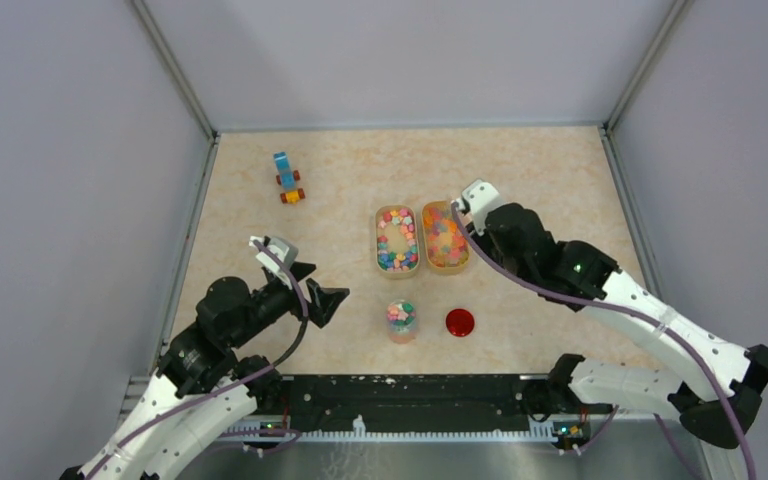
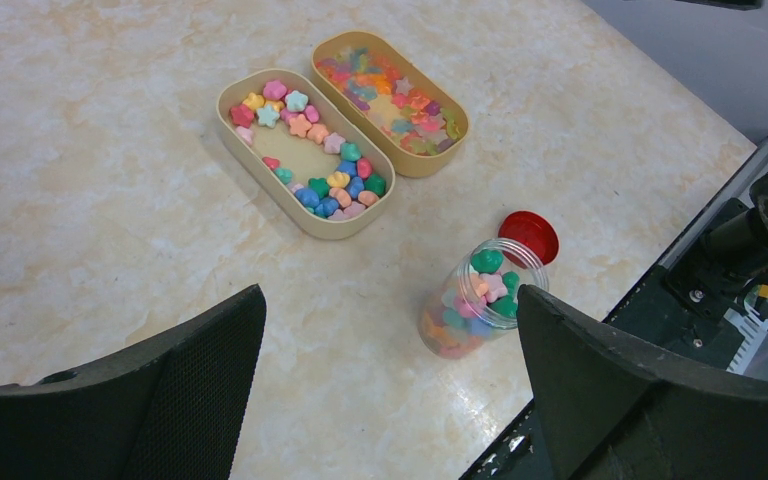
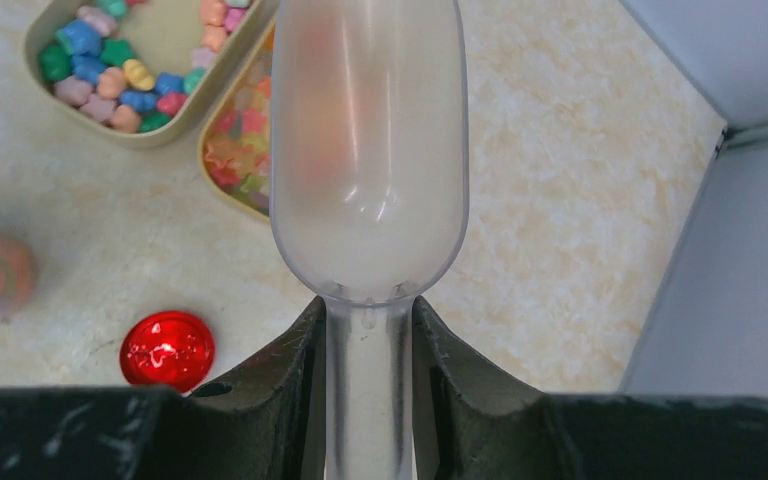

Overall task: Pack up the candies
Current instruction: Place the spatula at the center of the board.

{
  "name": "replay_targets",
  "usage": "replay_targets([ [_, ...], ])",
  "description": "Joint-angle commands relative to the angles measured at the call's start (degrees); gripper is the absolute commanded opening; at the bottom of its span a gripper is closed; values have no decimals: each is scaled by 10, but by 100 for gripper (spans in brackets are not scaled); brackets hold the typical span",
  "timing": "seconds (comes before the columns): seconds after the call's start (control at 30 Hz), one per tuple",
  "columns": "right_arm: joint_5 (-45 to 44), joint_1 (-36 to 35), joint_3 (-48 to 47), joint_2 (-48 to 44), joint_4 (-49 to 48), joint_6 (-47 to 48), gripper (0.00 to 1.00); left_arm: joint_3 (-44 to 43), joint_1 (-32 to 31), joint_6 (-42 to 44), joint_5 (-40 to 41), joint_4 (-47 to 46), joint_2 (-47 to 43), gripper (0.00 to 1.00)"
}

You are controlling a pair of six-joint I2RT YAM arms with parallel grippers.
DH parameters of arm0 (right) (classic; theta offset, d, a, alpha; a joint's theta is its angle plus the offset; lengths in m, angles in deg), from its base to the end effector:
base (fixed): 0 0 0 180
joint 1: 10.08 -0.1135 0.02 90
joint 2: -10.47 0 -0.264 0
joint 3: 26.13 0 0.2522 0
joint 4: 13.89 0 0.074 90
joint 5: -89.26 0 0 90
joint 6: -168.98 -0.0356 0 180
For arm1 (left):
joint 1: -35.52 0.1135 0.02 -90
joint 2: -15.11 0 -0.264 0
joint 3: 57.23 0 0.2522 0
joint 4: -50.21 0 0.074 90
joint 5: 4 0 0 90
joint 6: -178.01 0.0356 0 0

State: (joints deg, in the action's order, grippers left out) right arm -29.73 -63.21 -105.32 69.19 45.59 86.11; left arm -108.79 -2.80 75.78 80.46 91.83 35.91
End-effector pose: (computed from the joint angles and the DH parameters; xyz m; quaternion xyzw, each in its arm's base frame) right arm 0.1343 0.1504 0.3611 -0.3455 0.8099 -0.0451 0.4719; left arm 0.0743 -0.0631 0.3156 0.2038 0.7431 -0.3054 0.5595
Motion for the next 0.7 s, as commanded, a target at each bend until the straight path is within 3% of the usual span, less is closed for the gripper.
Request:
replay_targets([
  [0.0, 30, 76, 43, -22, -130, -48, 0, 0, -1, 1, 0, -21, 4, 99],
  [0.2, 94, 183, 112, -9, -228, -111, 0, 0, -1, 0, 3, -20, 3, 99],
  [0.4, 129, 259, 132, 81, -280, -159, 0, 0, -1, 0, 2, -21, 3, 99],
  [0.67, 127, 307, 150, 185, -372, -205, 0, 1, -1, 1, 1, -21, 0, 99],
])
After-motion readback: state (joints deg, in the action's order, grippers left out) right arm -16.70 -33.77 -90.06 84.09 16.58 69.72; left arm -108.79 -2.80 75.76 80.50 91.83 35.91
